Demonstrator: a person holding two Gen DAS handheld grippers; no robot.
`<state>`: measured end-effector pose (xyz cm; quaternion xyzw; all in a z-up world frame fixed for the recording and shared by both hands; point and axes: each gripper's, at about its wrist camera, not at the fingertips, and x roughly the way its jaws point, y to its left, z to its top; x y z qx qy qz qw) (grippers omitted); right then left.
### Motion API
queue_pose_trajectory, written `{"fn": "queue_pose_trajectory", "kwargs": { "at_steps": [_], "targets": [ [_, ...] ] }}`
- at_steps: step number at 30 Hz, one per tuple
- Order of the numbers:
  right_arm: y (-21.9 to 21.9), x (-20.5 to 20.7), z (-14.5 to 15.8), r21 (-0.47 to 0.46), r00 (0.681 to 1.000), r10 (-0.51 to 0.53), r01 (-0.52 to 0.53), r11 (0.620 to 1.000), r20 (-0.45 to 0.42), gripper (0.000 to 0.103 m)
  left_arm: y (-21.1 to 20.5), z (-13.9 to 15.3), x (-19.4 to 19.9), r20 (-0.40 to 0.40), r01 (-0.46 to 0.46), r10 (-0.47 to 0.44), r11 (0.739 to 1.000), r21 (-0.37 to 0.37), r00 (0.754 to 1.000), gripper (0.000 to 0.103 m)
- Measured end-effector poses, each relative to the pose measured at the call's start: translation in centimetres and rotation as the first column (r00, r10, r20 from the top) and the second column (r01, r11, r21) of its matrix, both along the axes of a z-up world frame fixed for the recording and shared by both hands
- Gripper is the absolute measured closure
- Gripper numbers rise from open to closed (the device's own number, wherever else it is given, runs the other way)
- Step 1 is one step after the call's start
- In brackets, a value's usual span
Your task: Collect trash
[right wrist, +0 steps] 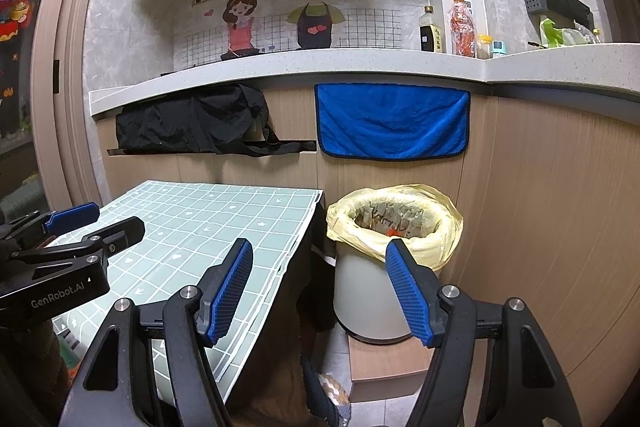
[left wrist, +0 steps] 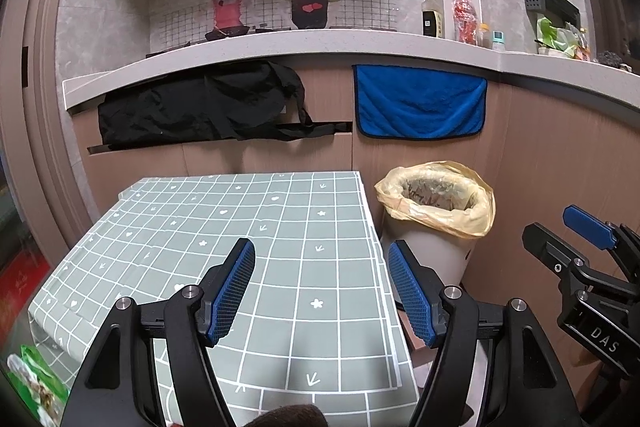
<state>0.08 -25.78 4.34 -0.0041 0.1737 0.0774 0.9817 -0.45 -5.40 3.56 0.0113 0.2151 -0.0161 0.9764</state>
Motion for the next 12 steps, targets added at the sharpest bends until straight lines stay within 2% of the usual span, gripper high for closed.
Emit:
{"fn": "queue_pose_trajectory", "kwargs": {
  "at_steps": [12],
  "targets": [
    [-0.32,0.6,0.1,-0.004,1.0,0.009,-0.009,1.0,0.003,0.037,-0.06,0.33,-0.09,0.01,-0.004,0.004,1.0,-0.004,1.0,0.033]
  ]
}}
